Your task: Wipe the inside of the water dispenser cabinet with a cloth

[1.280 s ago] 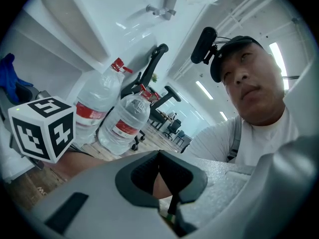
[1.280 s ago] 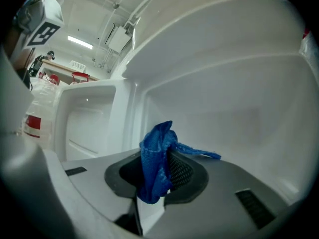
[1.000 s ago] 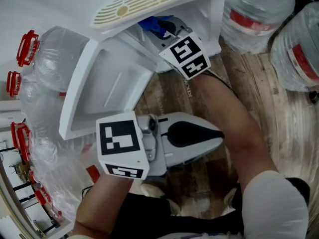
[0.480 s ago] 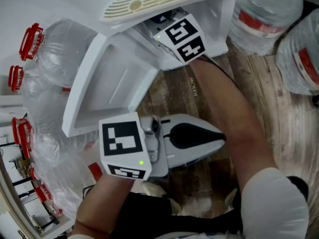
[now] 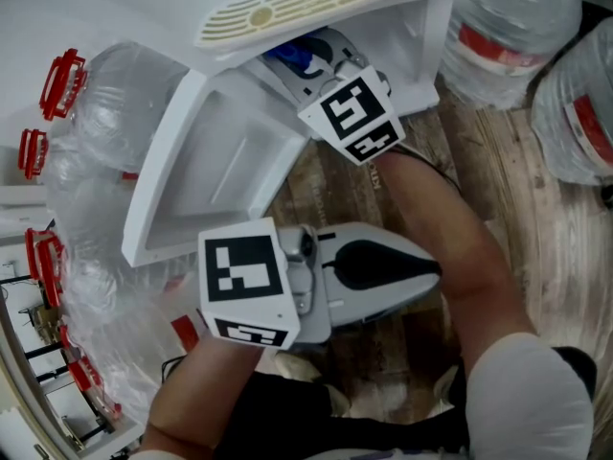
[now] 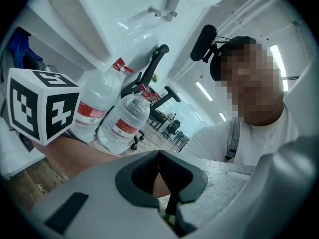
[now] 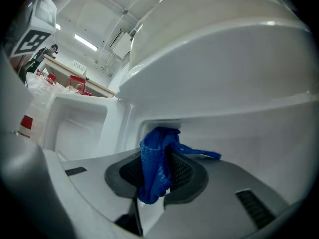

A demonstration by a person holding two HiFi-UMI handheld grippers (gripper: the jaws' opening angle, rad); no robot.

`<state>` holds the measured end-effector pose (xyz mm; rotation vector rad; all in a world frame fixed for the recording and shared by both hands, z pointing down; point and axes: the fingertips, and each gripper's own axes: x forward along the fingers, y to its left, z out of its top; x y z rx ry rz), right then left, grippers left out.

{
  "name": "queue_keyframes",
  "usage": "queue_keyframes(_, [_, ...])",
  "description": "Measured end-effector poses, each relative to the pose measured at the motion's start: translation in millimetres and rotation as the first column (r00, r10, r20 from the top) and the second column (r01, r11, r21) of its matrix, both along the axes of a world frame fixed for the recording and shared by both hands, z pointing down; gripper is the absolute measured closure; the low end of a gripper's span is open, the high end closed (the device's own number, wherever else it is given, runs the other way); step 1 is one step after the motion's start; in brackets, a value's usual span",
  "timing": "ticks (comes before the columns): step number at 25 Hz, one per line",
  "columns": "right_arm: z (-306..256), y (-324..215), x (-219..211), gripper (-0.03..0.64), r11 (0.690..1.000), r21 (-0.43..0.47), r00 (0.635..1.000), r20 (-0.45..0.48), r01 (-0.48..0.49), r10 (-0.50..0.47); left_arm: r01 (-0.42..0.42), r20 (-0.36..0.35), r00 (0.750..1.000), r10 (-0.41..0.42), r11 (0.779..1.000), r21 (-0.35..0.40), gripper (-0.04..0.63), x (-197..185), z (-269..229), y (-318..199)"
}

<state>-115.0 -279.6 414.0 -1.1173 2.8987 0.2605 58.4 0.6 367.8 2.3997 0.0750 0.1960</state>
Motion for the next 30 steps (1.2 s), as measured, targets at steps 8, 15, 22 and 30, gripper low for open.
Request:
queue_keyframes(8, [-2.6,20.0,3.0,0.534,1.000,0.012,1.000,0.013,0.008,-0.008,-0.016,-0.007,1.000,0.016,1.000,0.010,0.592,9.0,-2.9,2.4])
queue_keyframes(15, [-3.6,37.2,6.0,0.534,1.000,0.012,1.000,0.026,0.012,-0.013,-0.032,-0.012,0.999,0.032,0.999,0.025,0.592,12.9,-5.1,5.7])
queue_keyframes(22, [-7.6,53.5,6.6,0.534,0.999,-0.001,0.999,0.038,0.036,-0.036,-0.027,-0.011,1.000,0.027,0.999,0.018,0.592,15.0,-8.1,9.3])
queue_keyframes(30, [-25.6,85.0,-3.6,0.534,0.988,0.071,0.990,0.013,0.136,-0.138,-0.045,-0.009,0.999,0.046,0.998,0.036,0.592,17.9,-9.0,16.4])
